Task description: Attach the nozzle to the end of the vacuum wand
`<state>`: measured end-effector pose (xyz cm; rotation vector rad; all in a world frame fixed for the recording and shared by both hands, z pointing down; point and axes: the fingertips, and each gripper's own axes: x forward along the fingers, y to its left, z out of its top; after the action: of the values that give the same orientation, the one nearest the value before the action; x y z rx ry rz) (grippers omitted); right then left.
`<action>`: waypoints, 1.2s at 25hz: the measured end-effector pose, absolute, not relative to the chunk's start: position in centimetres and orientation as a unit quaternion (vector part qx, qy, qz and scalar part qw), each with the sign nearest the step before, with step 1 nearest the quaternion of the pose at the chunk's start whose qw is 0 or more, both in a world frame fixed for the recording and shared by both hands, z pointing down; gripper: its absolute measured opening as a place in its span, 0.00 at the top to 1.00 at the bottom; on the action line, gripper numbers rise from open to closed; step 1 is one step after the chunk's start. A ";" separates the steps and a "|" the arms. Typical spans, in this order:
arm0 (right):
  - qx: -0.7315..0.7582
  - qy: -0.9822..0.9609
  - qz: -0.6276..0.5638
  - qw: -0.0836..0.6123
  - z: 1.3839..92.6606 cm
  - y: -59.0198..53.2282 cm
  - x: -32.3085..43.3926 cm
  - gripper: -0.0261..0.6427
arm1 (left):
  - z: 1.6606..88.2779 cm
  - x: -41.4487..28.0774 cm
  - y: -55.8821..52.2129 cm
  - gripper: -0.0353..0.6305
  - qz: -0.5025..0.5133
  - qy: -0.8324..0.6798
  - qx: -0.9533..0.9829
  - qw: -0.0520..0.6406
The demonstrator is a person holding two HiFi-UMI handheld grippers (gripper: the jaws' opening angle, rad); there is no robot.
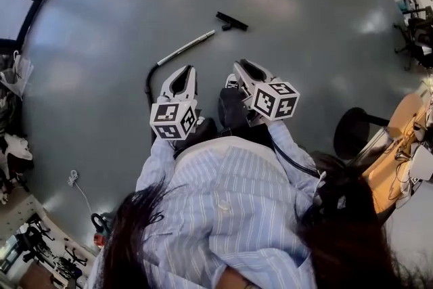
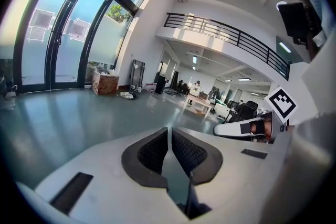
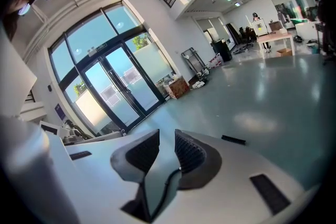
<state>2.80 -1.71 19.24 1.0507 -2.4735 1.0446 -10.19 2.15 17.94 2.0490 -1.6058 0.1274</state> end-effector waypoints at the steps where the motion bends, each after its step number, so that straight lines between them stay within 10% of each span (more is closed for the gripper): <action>1: 0.356 -0.853 0.357 0.131 19.2 -3.5 3.4 0.82 | 18.0 -9.6 0.5 0.94 0.048 -0.597 0.755 0.267; 30: 0.344 -0.819 0.402 0.222 47.9 -29.4 11.3 0.82 | 46.6 -9.2 -20.3 0.94 0.267 -0.561 0.697 0.359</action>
<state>11.32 -29.35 47.92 0.9503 -2.2625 1.1091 -9.16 -20.34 46.56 1.7965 -1.4455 0.6898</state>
